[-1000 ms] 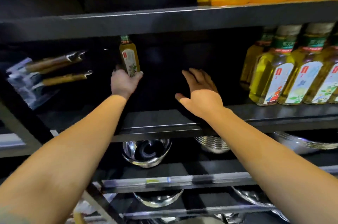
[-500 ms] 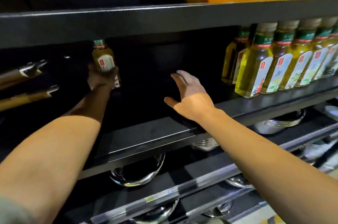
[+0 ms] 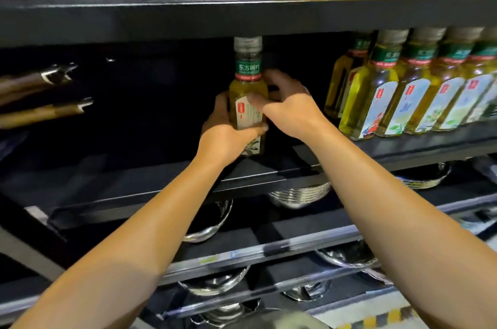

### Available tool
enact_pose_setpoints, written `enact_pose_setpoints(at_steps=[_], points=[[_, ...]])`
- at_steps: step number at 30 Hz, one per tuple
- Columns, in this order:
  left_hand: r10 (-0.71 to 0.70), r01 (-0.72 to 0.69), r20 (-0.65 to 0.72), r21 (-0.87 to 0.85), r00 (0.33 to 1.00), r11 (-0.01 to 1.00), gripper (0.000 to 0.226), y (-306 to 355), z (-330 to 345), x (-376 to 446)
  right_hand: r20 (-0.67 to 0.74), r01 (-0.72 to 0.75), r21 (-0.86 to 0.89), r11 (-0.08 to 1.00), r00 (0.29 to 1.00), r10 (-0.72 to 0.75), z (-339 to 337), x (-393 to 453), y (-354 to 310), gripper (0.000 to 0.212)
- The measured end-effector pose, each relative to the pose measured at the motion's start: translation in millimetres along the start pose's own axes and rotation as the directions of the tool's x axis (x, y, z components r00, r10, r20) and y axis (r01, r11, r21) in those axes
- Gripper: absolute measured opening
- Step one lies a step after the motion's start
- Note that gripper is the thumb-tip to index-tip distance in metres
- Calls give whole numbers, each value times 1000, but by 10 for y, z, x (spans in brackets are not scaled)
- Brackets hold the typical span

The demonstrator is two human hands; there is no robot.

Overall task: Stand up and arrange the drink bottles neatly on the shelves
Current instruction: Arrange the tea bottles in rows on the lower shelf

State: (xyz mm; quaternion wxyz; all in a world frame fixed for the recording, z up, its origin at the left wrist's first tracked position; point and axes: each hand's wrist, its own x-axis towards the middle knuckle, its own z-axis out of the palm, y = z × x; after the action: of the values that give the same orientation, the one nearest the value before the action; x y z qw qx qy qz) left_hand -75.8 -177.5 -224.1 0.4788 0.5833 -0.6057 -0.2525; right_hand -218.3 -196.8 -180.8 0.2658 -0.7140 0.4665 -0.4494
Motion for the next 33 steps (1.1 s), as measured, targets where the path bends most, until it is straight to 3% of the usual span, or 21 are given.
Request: enact_pose_setpoints(at_steps=[6,10,14,17,19,21,23,33], points=[[-39,16,110,200,993,980,43,277,356,-269,66,-26,15,1000,998,25,-605,-244,172,44],[67,-87,115,178,991,980,43,485,779,-373,-141,1,-183,983,990,-28,-912,-506,377,28],[141,-158,152,104,978,982,54,647,1258,-406,-270,-28,-302,953,961,-58,-1133,-711,576,69],[171,-214,241,167,955,962,76,720,1408,-433,-326,-38,-305,952,943,-67,-1377,-801,670,73],[128,-253,334,365,934,896,93,655,1400,-468,-341,-47,-296,954,938,-60,-1530,-851,733,71],[66,-321,400,616,914,720,95,580,1395,-543,-346,-62,-293,954,937,-46,-1648,-870,796,72],[31,-359,420,733,907,577,93,514,1456,-627,-338,-77,-305,949,940,-32,-1714,-846,861,74],[71,-268,271,809,960,524,71,451,1633,-703,-295,-74,-278,958,955,-11,-1662,-693,976,83]])
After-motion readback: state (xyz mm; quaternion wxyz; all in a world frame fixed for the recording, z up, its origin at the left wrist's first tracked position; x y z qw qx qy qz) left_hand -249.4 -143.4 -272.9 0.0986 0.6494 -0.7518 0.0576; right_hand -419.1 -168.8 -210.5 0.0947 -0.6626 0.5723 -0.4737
